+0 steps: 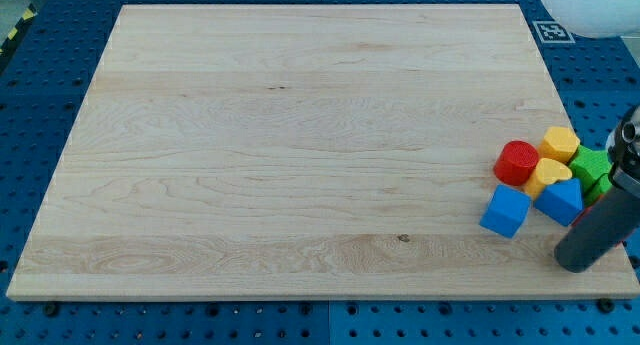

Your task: Touch the right of the green circle

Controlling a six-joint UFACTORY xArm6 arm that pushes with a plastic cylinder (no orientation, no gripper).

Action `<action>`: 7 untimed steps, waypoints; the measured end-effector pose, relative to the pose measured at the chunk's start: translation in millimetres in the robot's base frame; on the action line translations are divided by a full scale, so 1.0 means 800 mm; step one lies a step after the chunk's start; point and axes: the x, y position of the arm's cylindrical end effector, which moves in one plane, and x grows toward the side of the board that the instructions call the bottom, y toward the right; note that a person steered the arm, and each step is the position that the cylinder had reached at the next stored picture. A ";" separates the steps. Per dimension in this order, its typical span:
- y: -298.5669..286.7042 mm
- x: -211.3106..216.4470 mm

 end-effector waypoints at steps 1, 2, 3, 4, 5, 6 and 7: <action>0.025 0.018; 0.025 0.018; 0.025 0.024; 0.023 0.022; 0.043 0.023; 0.103 0.022; 0.131 0.011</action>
